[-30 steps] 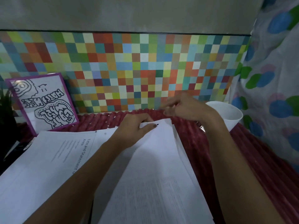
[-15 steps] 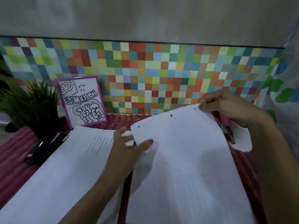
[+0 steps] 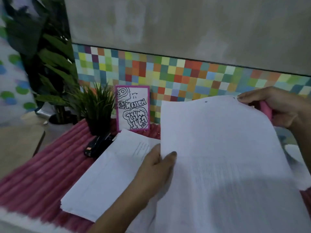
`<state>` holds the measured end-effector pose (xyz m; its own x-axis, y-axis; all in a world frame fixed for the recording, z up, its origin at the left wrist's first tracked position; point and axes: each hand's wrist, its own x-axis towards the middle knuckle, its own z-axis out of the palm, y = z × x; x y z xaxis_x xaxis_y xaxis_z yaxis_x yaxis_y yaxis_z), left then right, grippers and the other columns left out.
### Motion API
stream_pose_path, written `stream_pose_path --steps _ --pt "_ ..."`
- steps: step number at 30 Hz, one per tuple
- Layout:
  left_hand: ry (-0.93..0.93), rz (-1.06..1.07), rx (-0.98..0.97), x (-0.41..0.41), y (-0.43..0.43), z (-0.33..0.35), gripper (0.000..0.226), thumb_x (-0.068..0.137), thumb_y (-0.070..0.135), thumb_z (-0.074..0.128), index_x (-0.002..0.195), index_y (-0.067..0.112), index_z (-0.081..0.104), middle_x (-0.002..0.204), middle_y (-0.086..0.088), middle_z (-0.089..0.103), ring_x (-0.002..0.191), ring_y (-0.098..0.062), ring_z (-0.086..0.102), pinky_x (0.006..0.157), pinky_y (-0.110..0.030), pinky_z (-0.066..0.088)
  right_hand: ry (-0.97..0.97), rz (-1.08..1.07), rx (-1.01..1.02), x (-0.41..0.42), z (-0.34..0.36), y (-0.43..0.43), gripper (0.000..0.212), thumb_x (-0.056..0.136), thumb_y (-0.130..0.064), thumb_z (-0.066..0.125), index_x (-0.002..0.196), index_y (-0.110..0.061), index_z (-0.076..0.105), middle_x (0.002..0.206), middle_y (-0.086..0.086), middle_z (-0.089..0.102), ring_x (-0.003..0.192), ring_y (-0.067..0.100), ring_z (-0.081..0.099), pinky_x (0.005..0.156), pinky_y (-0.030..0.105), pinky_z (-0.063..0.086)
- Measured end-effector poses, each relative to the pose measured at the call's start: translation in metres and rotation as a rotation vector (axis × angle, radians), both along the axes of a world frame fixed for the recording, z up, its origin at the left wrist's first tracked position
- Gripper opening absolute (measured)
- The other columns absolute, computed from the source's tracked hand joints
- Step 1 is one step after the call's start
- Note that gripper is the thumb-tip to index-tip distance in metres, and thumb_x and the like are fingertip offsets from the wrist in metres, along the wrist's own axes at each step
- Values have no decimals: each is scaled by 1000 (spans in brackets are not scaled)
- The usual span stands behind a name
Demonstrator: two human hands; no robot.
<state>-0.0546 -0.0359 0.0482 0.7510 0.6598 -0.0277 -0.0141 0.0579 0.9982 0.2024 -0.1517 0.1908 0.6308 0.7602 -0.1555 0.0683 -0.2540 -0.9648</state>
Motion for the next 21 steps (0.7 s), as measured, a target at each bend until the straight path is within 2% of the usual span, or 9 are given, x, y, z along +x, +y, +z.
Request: stream_pose_path --steps 2,4,6,8,10,12,14,18,21 --pt "-29 86 -20 -16 25 10 16 96 13 53 109 15 61 99 -8 74 92 -25 70 78 -30 53 -57 -35 -69 -9 -5 25 13 87 -9 57 74 -9 61 67 5 60 48 16 60 47 22 51" --pt "34 125 63 -33 58 14 16 94 11 56 109 17 60 95 -6 75 89 -26 71 82 -38 55 -167 -23 -170 -19 -17 51 10 83 -6 59 74 -9 56 70 11 56 55 22 57 52 26 48" --pt "164 116 179 -51 90 16 15 92 12 58 106 20 60 94 -5 74 84 -23 71 79 -36 55 -315 -25 -247 -29 -36 81 17 76 -2 62 66 -11 52 63 12 49 48 23 49 49 26 42" --pt "319 108 295 -65 116 13 17 91 14 60 106 22 59 97 -4 71 86 -22 68 78 -36 53 -474 28 -339 -40 -56 113 32 74 3 58 54 -17 40 52 5 35 45 20 35 49 25 32" --pt "444 102 386 -72 136 5 21 90 17 60 109 26 55 97 1 66 86 -19 65 74 -35 52 -628 138 -487 -53 -82 141 32 78 3 54 63 -20 37 58 3 29 56 18 28 52 27 24" --pt "555 114 456 -74 149 -4 23 89 21 59 108 32 52 95 5 63 81 -14 63 65 -30 51 -720 143 -544 -63 -106 161 14 86 -4 52 80 -15 46 71 6 42 67 18 41 57 28 35" --pt "654 102 557 -71 158 -15 28 88 25 60 113 33 51 103 5 61 83 -12 60 69 -30 49 -763 146 -584 -70 -125 169 4 89 -10 51 88 -13 50 80 8 49 76 22 49 64 29 42" --pt "747 80 759 -68 161 -30 40 87 24 61 126 19 49 119 -2 59 91 -14 52 74 -28 40 -835 176 -660 -71 -147 177 25 83 -7 48 61 -13 39 63 1 44 55 16 43 47 24 30" --pt "824 115 882 -69 151 -35 46 87 29 60 129 17 46 126 -4 48 105 -21 53 86 -33 45 -868 179 -681 -66 -155 180 22 78 -4 46 59 -12 38 63 1 47 53 14 45 45 23 27"
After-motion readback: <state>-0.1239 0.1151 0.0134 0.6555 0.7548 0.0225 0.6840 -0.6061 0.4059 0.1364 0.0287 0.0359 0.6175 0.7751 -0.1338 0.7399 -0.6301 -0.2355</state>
